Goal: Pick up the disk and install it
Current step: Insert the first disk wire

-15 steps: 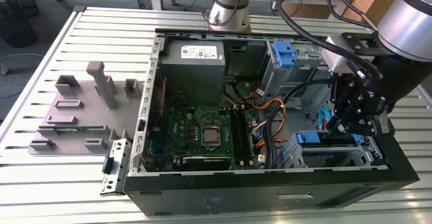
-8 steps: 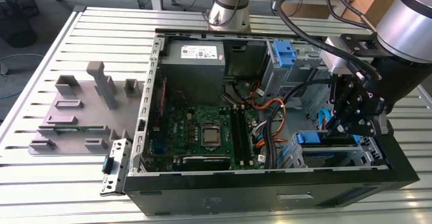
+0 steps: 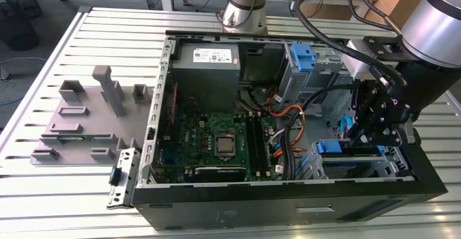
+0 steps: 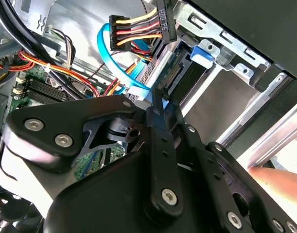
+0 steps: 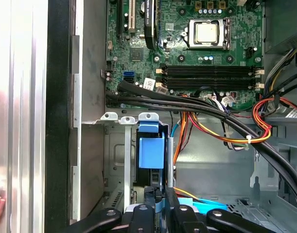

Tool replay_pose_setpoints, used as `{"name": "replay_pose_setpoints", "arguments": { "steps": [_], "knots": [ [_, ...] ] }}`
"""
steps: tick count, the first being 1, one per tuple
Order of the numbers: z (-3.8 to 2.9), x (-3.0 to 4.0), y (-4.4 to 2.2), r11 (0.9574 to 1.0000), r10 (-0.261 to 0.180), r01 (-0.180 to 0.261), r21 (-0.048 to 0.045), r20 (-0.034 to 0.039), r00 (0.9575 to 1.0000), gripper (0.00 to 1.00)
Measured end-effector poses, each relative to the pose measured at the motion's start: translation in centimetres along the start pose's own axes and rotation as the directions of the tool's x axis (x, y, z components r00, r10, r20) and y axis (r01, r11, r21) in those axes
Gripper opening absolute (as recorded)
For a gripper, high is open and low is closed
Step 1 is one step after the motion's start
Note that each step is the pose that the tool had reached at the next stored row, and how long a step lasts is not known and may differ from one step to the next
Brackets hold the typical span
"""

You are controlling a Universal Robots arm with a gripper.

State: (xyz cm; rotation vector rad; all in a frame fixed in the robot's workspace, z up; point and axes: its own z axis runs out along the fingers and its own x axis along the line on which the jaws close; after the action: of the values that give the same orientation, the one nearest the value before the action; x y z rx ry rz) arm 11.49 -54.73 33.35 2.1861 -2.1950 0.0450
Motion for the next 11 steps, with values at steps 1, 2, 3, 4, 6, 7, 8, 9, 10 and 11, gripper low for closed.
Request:
{"name": "replay_pose_setpoints", "arguments": {
  "steps": [1, 2, 3, 4, 6, 7, 8, 9, 10, 11],
  "knots": [
    [0.0, 0.0, 0.0, 1.0, 0.0, 0.0, -0.0001, 0.0, 1.0, 0.24],
    [0.0, 0.0, 0.0, 1.0, 0.0, 0.0, 0.0, -0.0001, 1.0, 0.24],
    [0.0, 0.0, 0.0, 1.0, 0.0, 0.0, 0.0, -0.0001, 1.0, 0.24],
    [0.04, -0.01, 0.0, 1.0, 0.0, 0.0, 0.0, 0.0001, 1.0, 0.24],
    [0.2, -0.01, 0.0, 1.0, 0.0, 0.0, -0.0001, 0.0001, 1.0, 0.24],
    [0.25, -0.01, 0.0, 1.0, 0.0, 0.0, 0.0, -0.0001, 1.0, 0.24],
    [0.26, -0.02, 0.0, 1.0, 0.0, 0.0, 0.0, -0.0002, 1.0, 0.24],
    [0.27, -0.01, 0.0, 1.0, 0.0, 0.0, 0.0, -0.0003, 1.0, 0.24],
    [0.28, -0.02, 0.0, 1.0, 0.0, 0.0, 0.0, -0.0001, 1.0, 0.24],
    [0.28, -0.02, 0.0, 1.0, 0.0, 0.0, 0.0, -0.0002, 1.0, 0.24]
  ]
}}
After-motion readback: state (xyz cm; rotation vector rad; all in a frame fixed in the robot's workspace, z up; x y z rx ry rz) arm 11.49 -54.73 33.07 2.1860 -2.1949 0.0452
